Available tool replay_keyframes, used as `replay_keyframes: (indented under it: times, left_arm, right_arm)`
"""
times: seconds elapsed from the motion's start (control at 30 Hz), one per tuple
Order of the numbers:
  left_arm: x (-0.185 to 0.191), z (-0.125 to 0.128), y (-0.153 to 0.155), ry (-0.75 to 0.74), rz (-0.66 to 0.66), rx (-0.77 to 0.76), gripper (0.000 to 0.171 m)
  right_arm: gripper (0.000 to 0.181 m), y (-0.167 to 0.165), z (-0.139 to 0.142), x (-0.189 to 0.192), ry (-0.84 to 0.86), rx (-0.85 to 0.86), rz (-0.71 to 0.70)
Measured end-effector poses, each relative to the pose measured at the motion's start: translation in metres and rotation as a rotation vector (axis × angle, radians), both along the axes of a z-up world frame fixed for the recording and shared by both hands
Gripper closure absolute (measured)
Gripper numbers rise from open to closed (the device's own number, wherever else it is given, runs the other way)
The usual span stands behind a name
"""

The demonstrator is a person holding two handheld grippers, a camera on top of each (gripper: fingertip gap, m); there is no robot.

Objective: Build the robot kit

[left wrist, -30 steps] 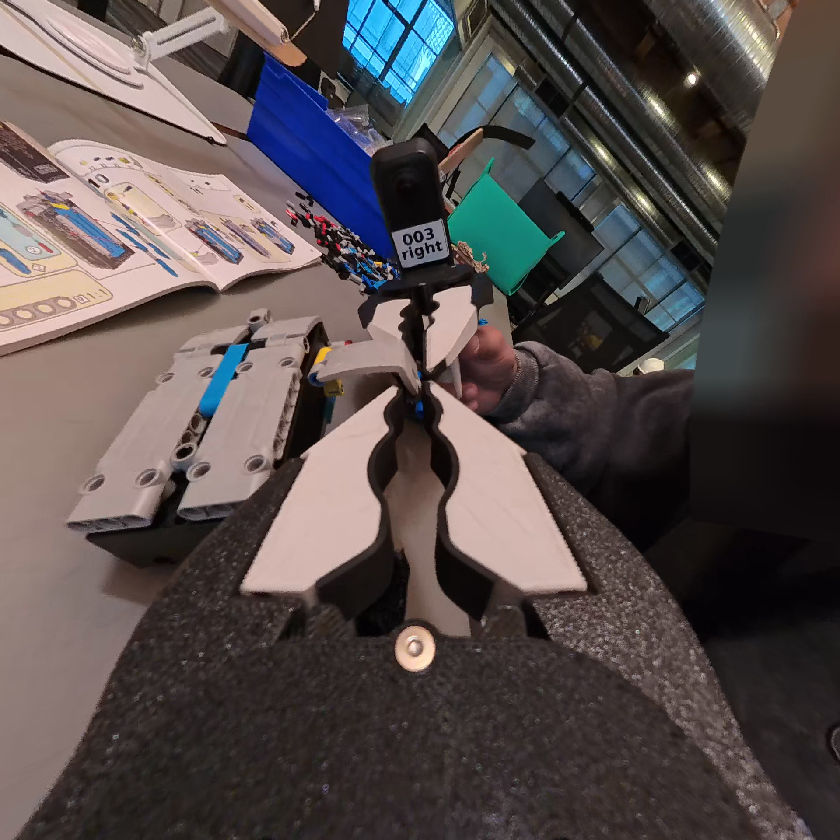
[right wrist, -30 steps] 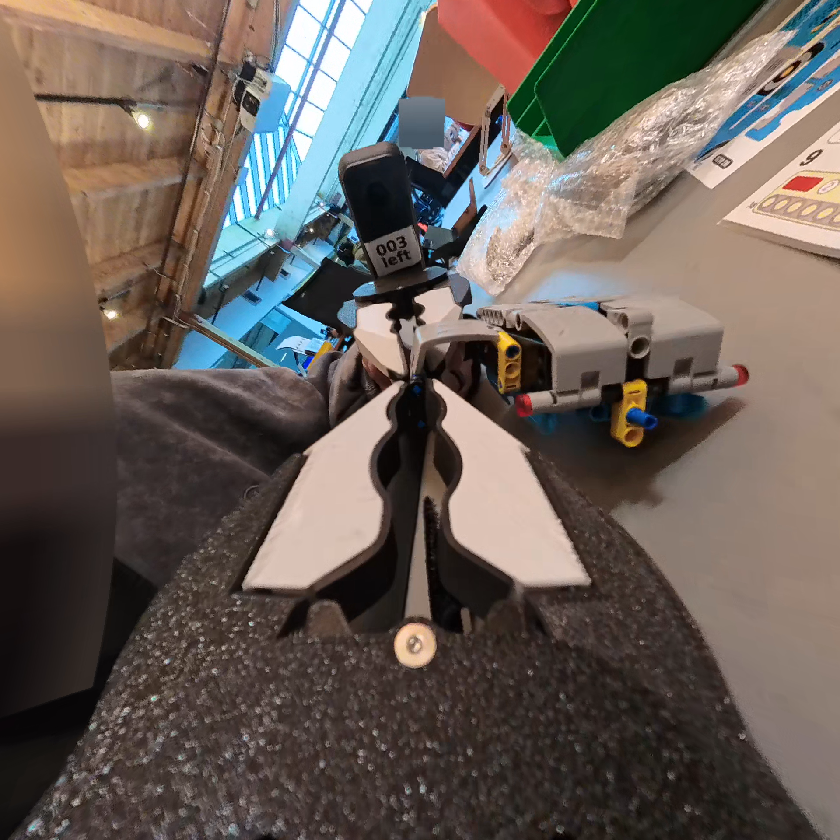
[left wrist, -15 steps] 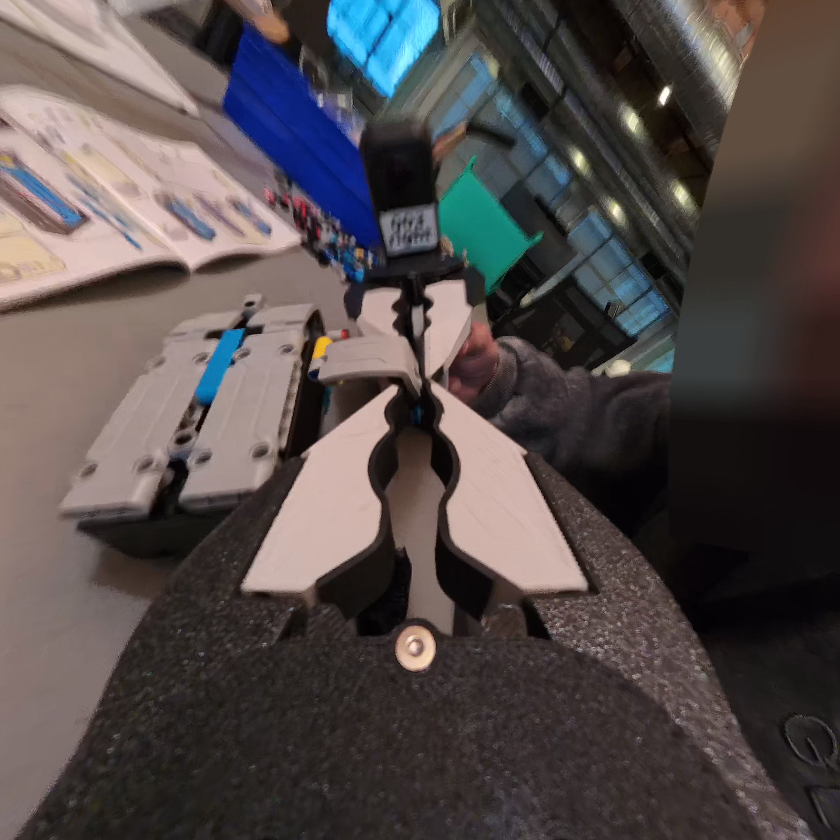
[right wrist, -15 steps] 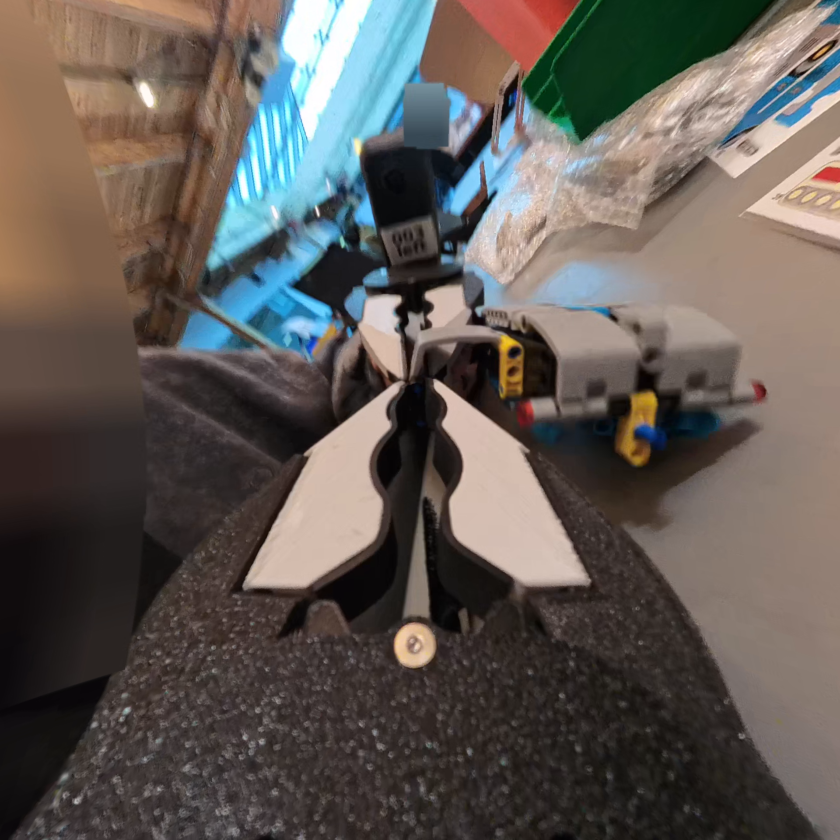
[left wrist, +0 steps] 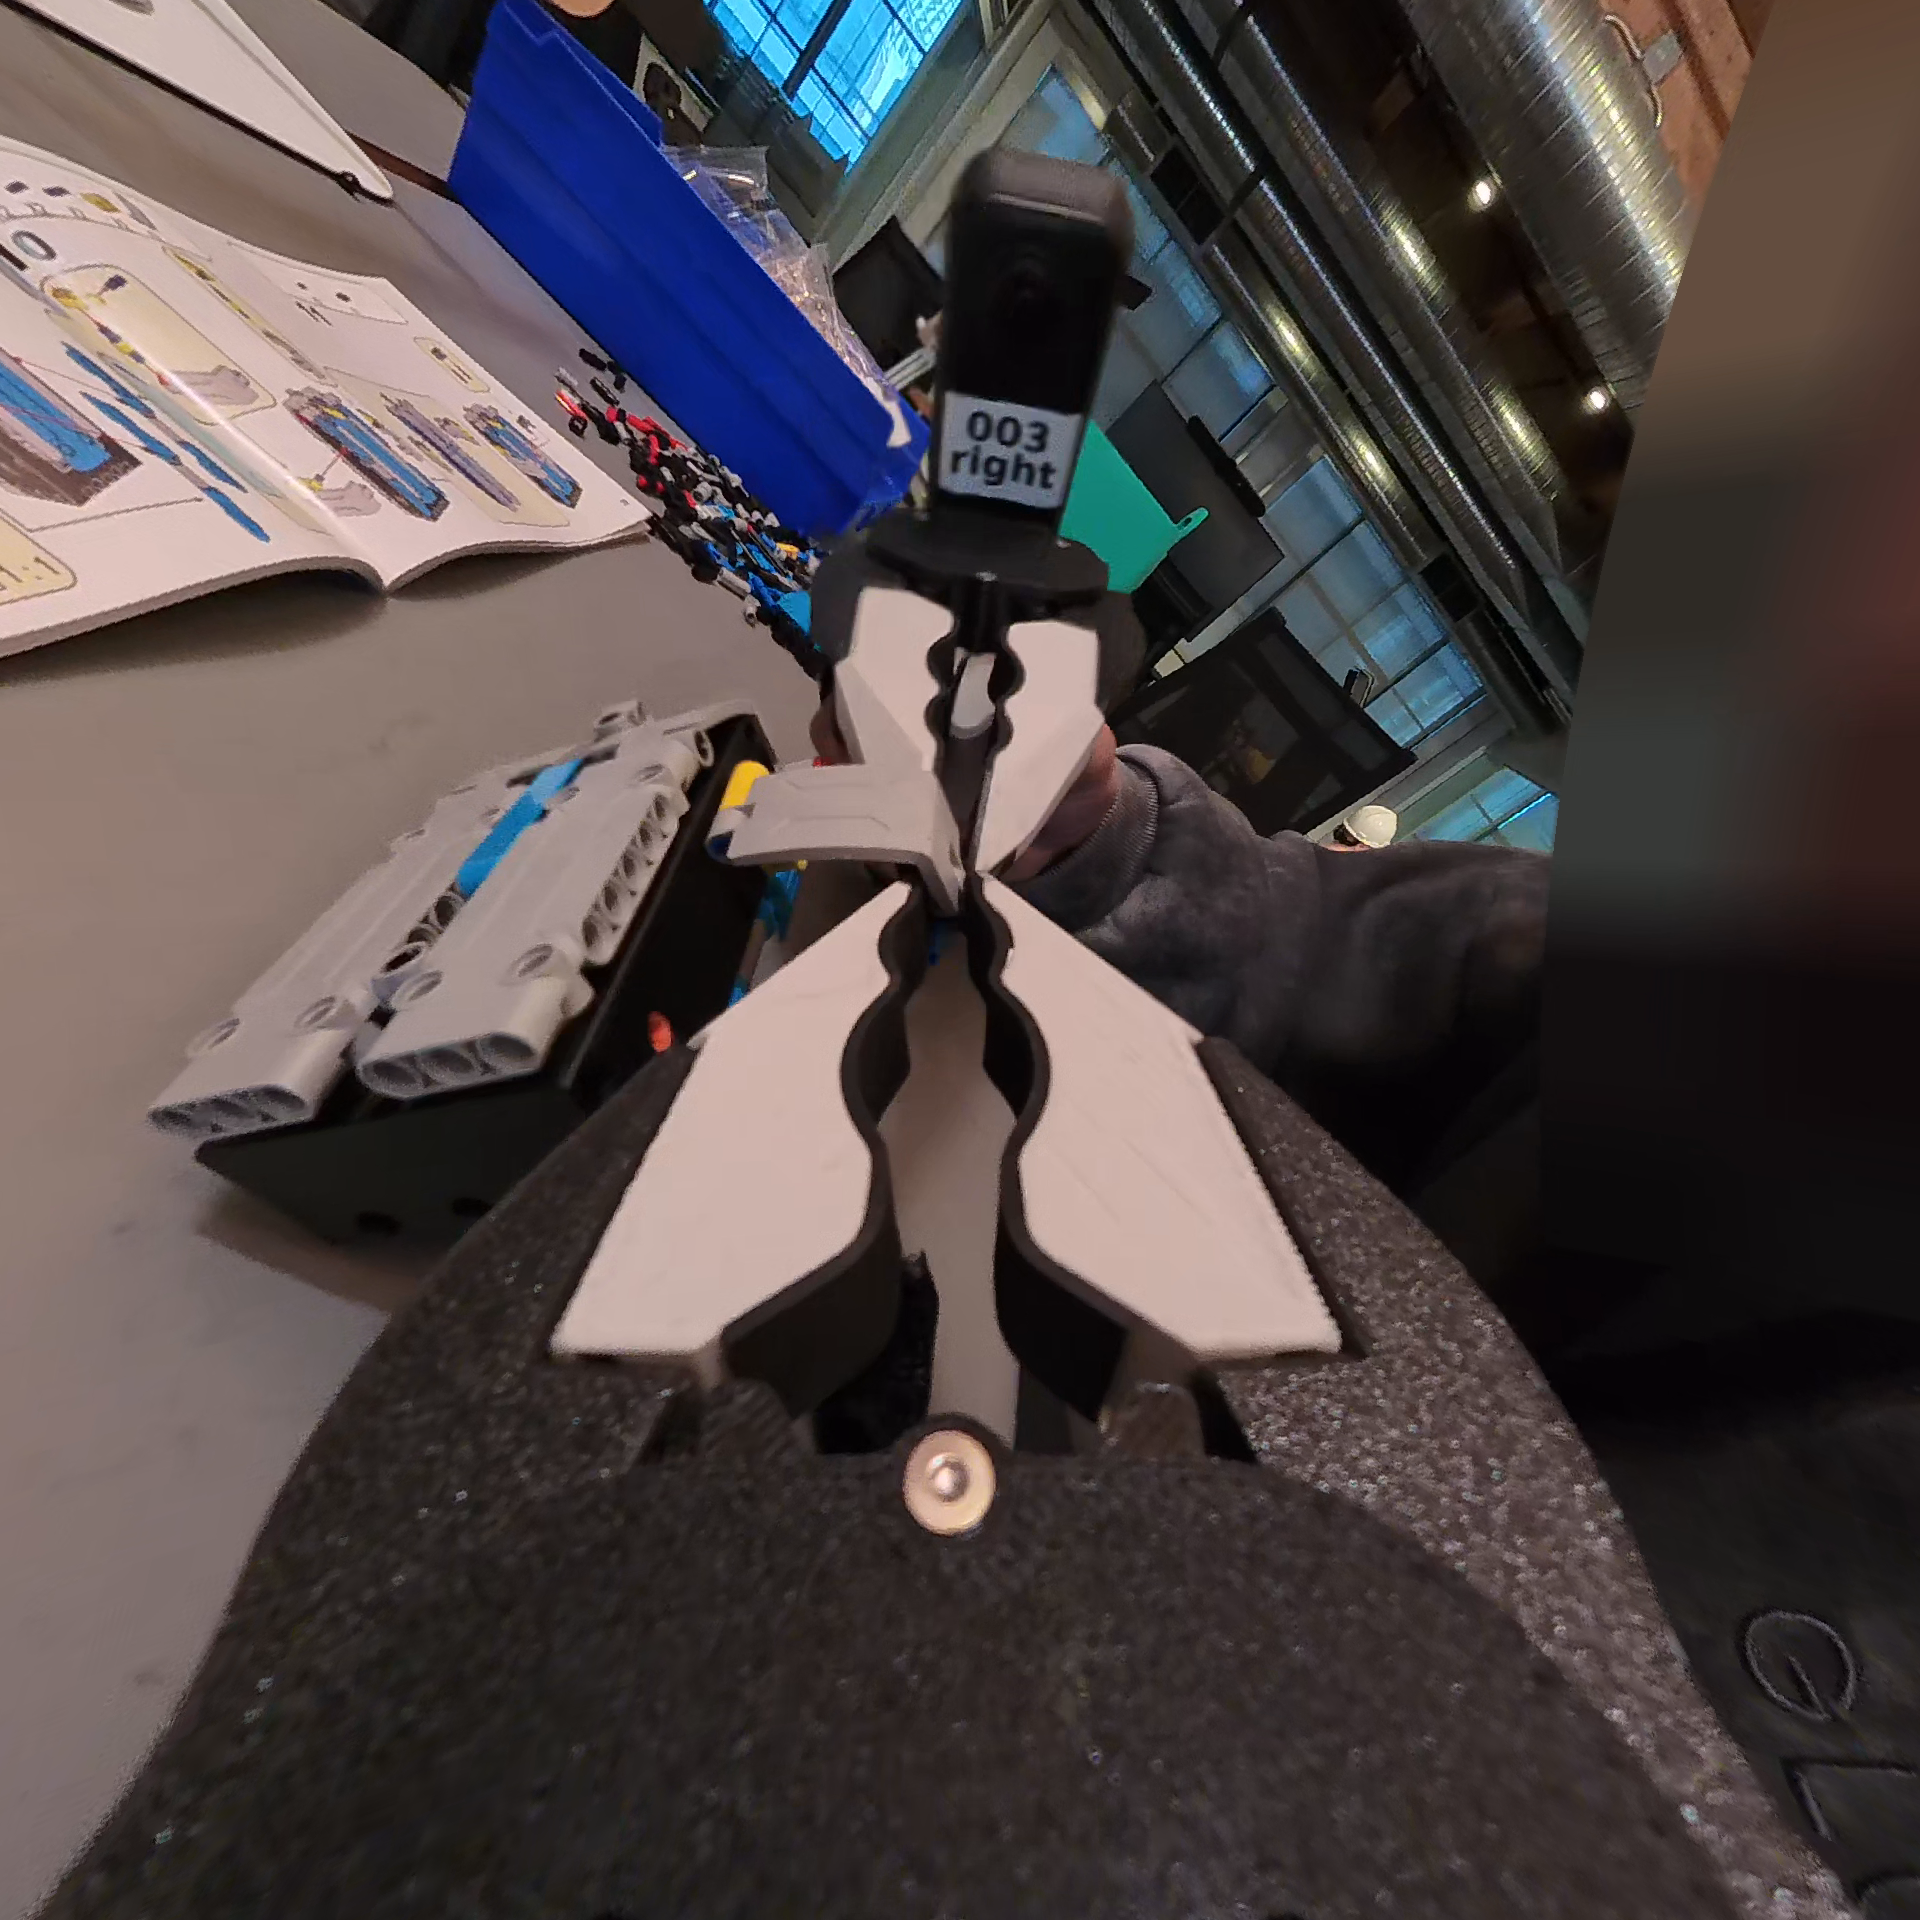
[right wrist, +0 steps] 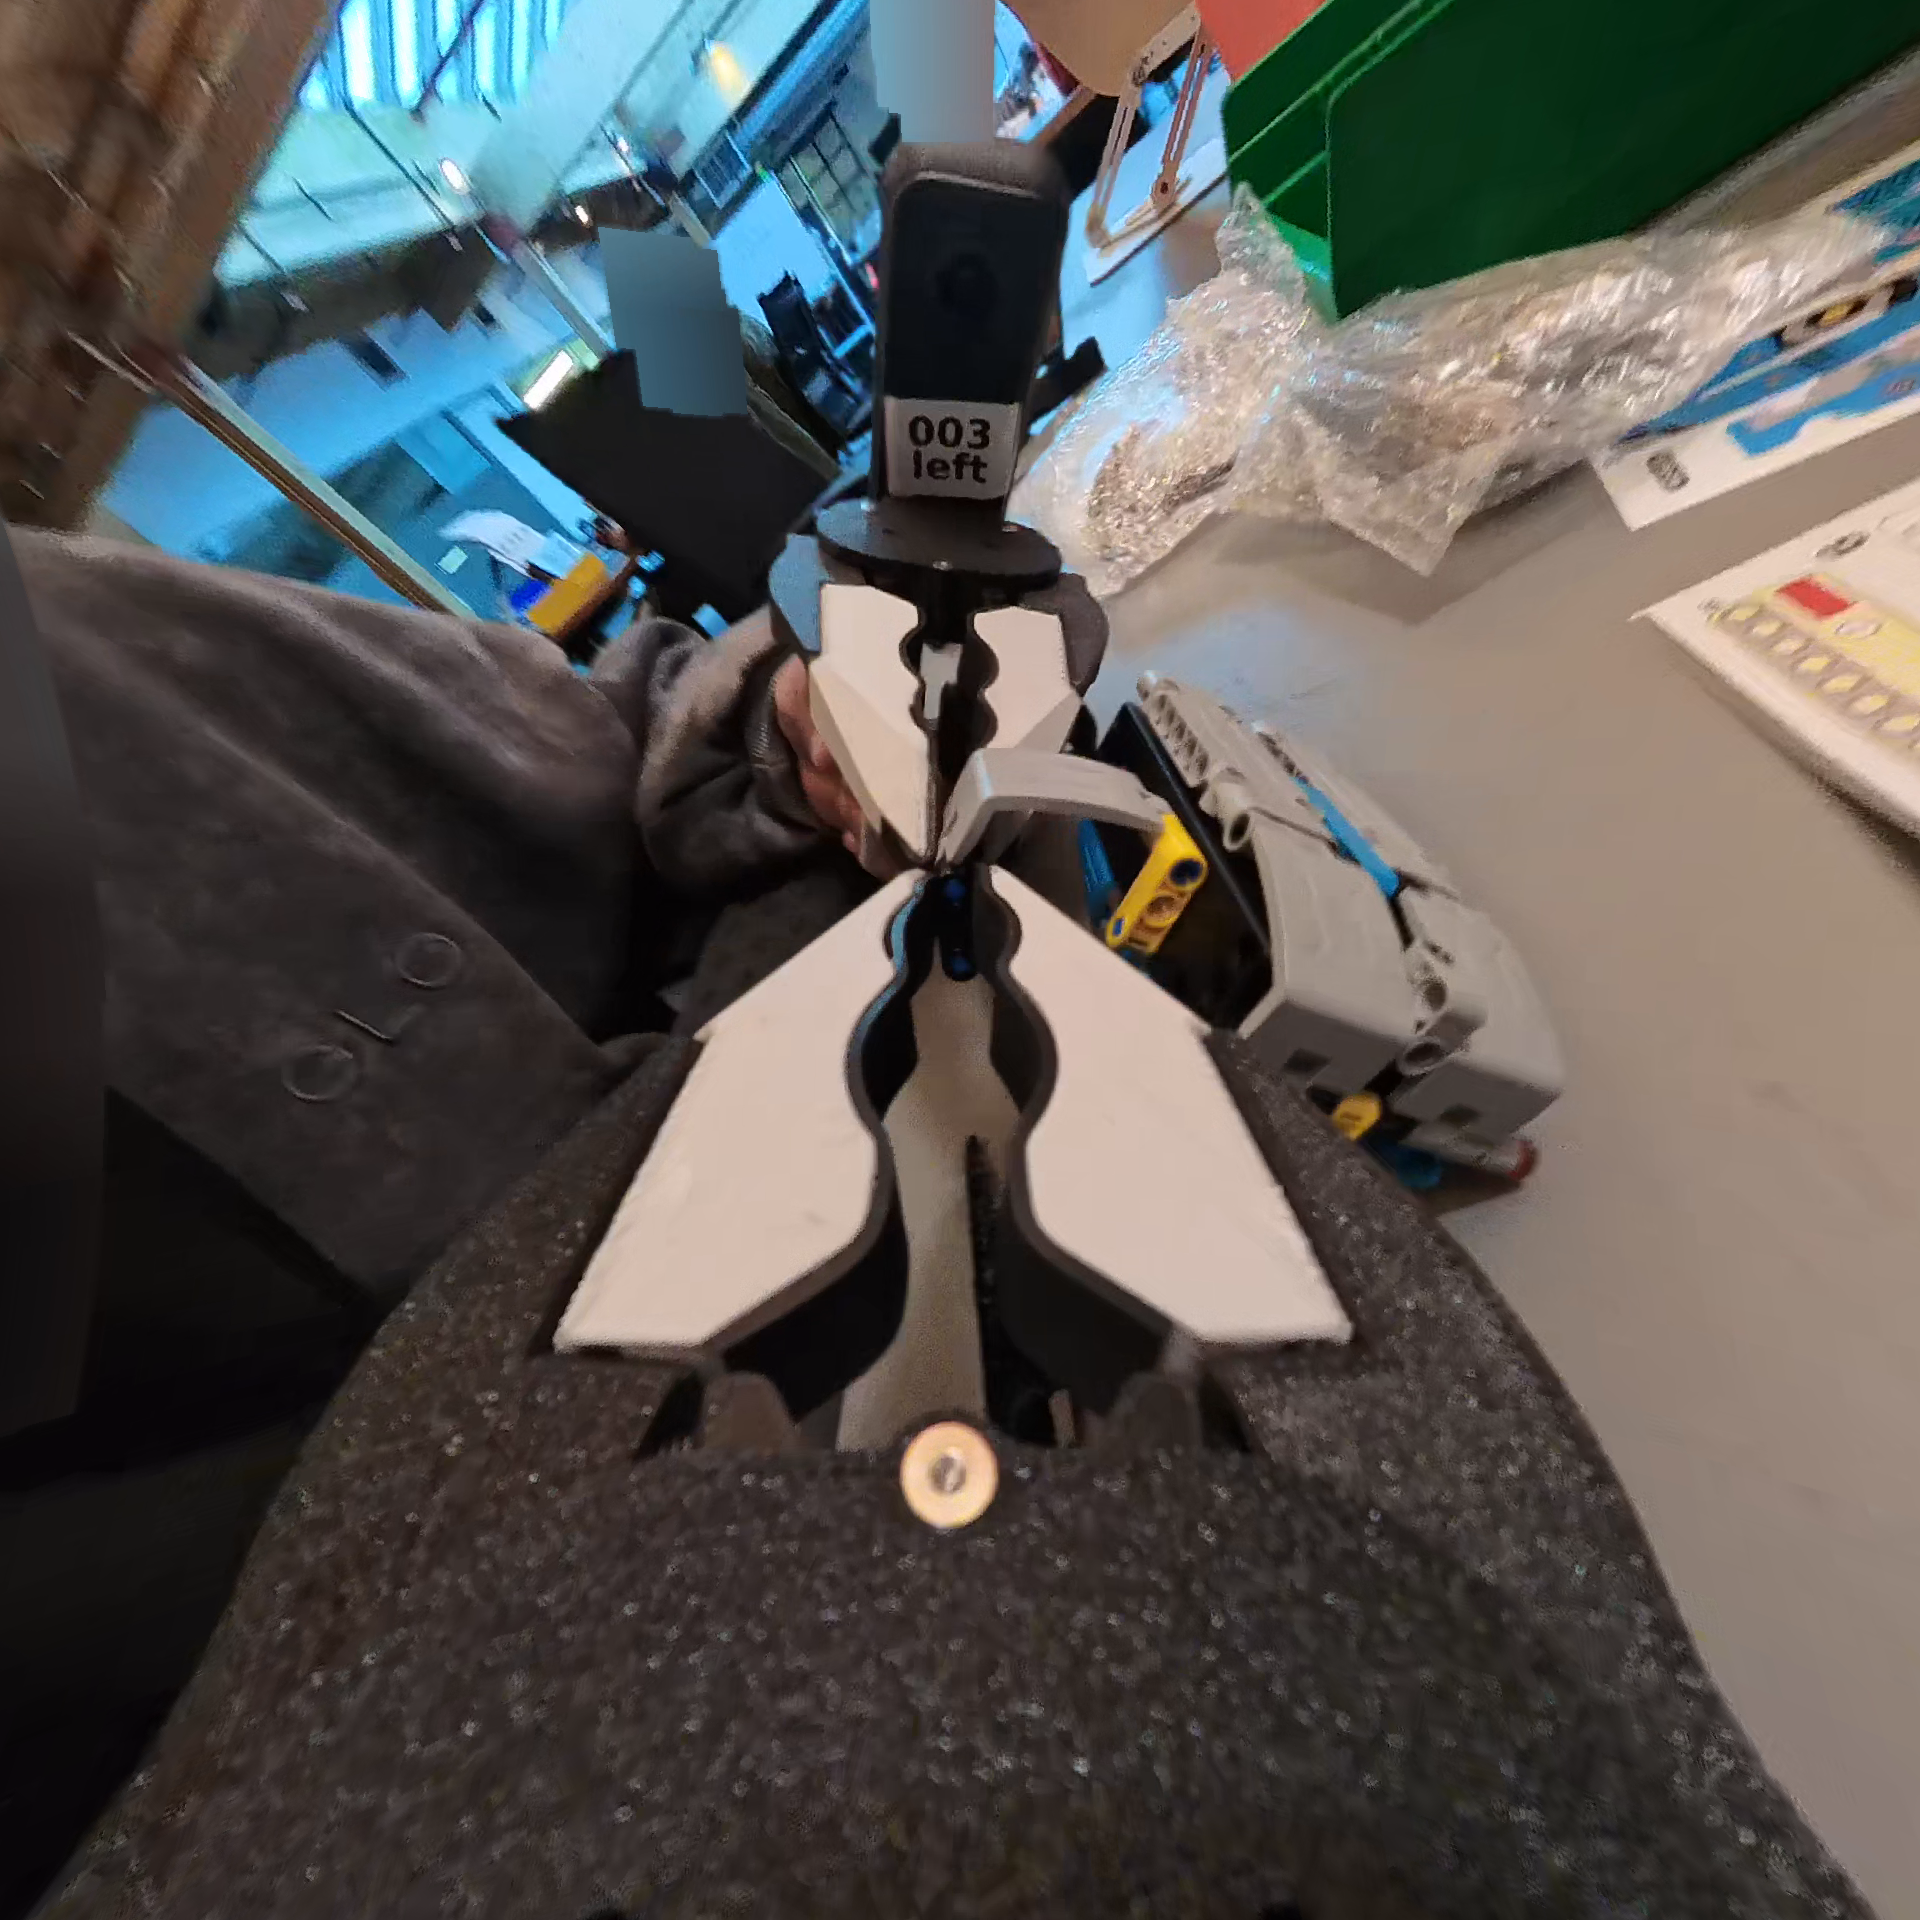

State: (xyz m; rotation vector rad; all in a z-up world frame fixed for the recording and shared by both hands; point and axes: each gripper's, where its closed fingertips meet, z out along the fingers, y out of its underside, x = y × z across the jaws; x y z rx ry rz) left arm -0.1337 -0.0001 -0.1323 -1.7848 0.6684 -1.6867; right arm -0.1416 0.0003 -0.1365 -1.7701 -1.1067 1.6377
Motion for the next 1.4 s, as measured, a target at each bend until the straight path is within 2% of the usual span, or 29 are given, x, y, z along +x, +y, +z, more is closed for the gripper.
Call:
replay_keyframes:
  times: [0.1, 0.3, 0.43, 0.53, 0.67, 0.73, 0.8, 0.93, 1.0, 1.07, 1.13, 1.27, 1.33, 1.4]
  left_arm:
    - [0.0, 0.001, 0.0, -0.007, -0.001, -0.005, 0.166]
    - [0.0, 0.0, -0.001, 0.001, -0.002, 0.016, 0.166]
    - [0.0, 0.0, -0.001, -0.003, -0.007, 0.003, 0.166]
    - [-0.001, 0.002, -0.001, -0.015, -0.009, -0.004, 0.166]
    - [0.0, 0.001, -0.002, -0.006, -0.013, 0.009, 0.166]
    - [0.001, 0.001, -0.004, 0.001, -0.016, 0.024, 0.166]
    - [0.001, 0.0, -0.003, 0.005, -0.014, 0.021, 0.166]
    - [0.0, 0.0, -0.002, -0.001, -0.013, 0.01, 0.166]
    - [0.001, 0.001, -0.003, -0.001, -0.015, 0.016, 0.166]
    - [0.001, 0.0, -0.003, 0.005, -0.013, 0.027, 0.166]
    - [0.002, 0.0, -0.004, 0.008, -0.015, 0.034, 0.166]
    - [0.002, 0.0, -0.005, 0.014, -0.017, 0.041, 0.166]
    - [0.003, 0.001, -0.008, 0.006, -0.034, 0.042, 0.165]
    - [0.001, 0.006, -0.009, -0.034, -0.052, 0.023, 0.166]
  right_arm:
    - [0.175, 0.001, 0.0, 0.0, -0.013, 0.088, -0.008]
    - [0.175, -0.001, 0.001, 0.0, 0.03, -0.117, 0.014]
    - [0.175, 0.0, 0.0, 0.001, -0.019, 0.159, -0.012]
    - [0.175, 0.0, 0.001, 0.0, -0.031, 0.264, -0.025]
    - [0.174, -0.002, 0.001, 0.001, 0.011, -0.068, 0.017]
    - [0.175, -0.004, 0.001, 0.002, 0.02, -0.139, 0.03]
    - [0.174, -0.003, 0.0, 0.002, 0.007, -0.087, 0.02]
    - [0.174, -0.002, 0.0, 0.002, -0.008, 0.127, -0.008]
    - [0.174, -0.002, 0.001, 0.002, -0.006, 0.077, 0.0]
    - [0.174, -0.003, 0.001, 0.003, 0.005, -0.088, 0.017]
    - [0.175, -0.004, 0.001, 0.003, 0.012, -0.166, 0.022]
    - [0.174, -0.005, 0.0, 0.004, 0.0, -0.196, 0.019]
    - [0.173, -0.007, 0.002, 0.005, 0.001, -0.15, 0.038]
    - [0.152, -0.002, 0.008, 0.013, 0.005, -0.056, 0.022]
